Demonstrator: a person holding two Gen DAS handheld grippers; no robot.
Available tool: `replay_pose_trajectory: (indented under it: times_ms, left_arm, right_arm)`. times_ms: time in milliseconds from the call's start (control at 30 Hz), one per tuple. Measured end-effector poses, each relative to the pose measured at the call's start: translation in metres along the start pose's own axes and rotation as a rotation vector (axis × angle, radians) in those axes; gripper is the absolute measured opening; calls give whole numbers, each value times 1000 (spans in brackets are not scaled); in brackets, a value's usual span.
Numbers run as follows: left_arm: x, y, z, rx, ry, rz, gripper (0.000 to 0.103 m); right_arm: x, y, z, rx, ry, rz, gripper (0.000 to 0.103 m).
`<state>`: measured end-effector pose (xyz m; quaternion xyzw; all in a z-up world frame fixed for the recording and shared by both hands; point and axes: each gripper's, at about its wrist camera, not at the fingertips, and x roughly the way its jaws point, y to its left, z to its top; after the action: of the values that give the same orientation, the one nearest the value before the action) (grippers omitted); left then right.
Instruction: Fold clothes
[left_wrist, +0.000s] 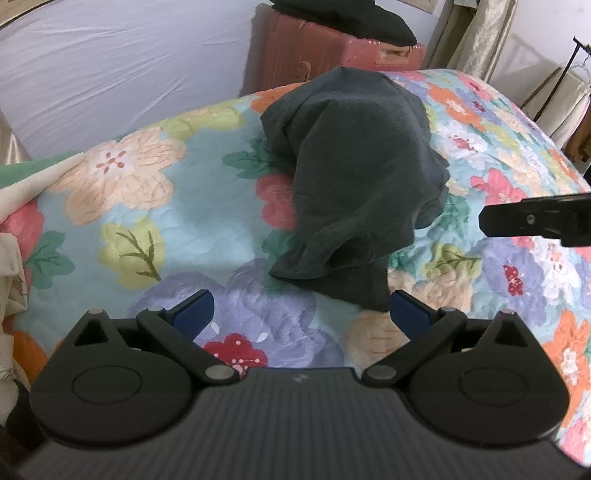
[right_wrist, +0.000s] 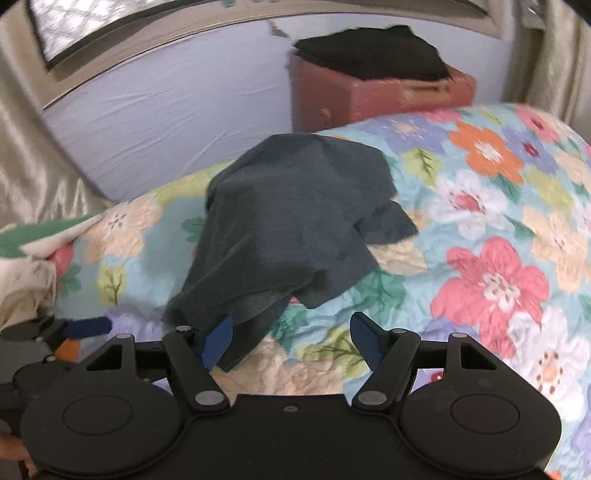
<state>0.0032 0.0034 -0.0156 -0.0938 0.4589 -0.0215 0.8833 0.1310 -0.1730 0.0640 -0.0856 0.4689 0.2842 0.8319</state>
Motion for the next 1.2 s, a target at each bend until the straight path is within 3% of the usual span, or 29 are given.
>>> replay_pose_trajectory:
  times_ms: [533,833,1000,1200]
  left_arm:
    - [4,-1,-4,38,-33,50,103]
    - [10,-5,-5,26,21,14,103]
    - [12,-8,-5,25,23,11,103]
    - [14,-2,-3,-21,-2,3,103]
  right_arm:
    - [5,9,-6,-98,-9,-51,76]
    - [6,9,-7,-133,-8,-42,76]
    - [8,18,-11,-261,-10,-71,76]
    - [12,12,-13,-287,-1,-26,78]
